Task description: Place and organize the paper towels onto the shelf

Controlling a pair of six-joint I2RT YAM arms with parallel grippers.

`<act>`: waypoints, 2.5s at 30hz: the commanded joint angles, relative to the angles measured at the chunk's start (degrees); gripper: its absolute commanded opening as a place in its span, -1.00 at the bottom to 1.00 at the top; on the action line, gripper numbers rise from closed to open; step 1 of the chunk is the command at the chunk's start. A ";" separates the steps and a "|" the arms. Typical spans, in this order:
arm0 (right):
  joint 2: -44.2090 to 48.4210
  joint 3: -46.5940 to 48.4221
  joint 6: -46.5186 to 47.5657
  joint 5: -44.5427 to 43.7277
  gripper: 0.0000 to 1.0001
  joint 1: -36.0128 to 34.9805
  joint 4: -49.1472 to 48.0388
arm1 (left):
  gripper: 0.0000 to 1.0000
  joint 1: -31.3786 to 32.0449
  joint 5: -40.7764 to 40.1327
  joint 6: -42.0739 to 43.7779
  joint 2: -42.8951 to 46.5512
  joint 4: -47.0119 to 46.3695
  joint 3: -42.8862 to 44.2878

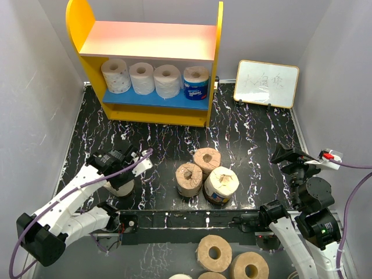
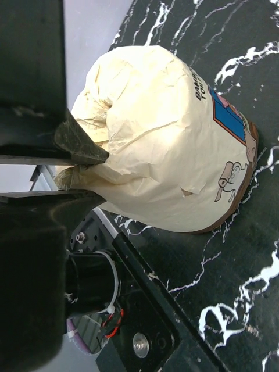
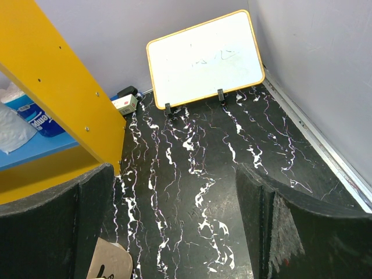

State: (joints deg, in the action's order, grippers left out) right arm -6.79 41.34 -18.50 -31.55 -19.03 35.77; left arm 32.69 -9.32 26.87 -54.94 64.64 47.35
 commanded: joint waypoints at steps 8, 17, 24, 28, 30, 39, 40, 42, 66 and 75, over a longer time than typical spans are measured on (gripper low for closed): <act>1.54 0.05 -0.37 -0.90 0.68 -0.22 -2.36 | -1.00 -0.37 7.42 20.64 -6.89 13.48 31.06; 2.97 0.05 -0.50 -1.16 0.68 -0.22 -2.28 | -1.00 -0.36 3.20 40.06 -13.15 16.53 48.81; 3.44 0.05 -0.54 -1.04 0.68 -0.22 -2.19 | -1.00 -0.38 -2.64 51.22 -15.11 11.08 53.78; 3.91 0.05 -0.49 -1.05 0.69 -0.22 -2.17 | -1.00 -0.35 -3.68 55.82 -18.59 9.24 60.01; 4.10 0.05 -0.48 -1.04 0.68 -0.27 -2.18 | -1.00 -0.37 -4.15 56.59 -21.58 8.80 65.10; 5.18 0.06 -0.50 -1.03 0.68 -0.24 -2.19 | -1.00 -0.55 -5.32 58.22 -27.94 0.82 76.53; 5.03 0.13 -0.44 -0.88 0.68 -0.22 -2.15 | -1.00 -0.59 -5.70 58.28 -29.26 1.96 78.79; 4.74 0.08 -0.40 -0.59 0.69 -0.21 -2.11 | -1.00 -0.64 -6.03 58.77 -31.45 3.99 83.16; 4.85 -0.03 0.00 0.50 0.69 -0.29 -2.37 | -1.00 -20.33 6.07 66.25 -45.11 -7.46 101.24; 4.68 -0.03 0.07 0.80 0.69 -0.31 -2.40 | -1.00 -25.52 11.01 66.50 -45.80 -14.18 99.39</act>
State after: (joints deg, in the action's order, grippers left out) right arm -2.24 41.34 -18.48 -31.27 -19.03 35.77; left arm 9.08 -2.66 92.20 -101.49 57.89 146.58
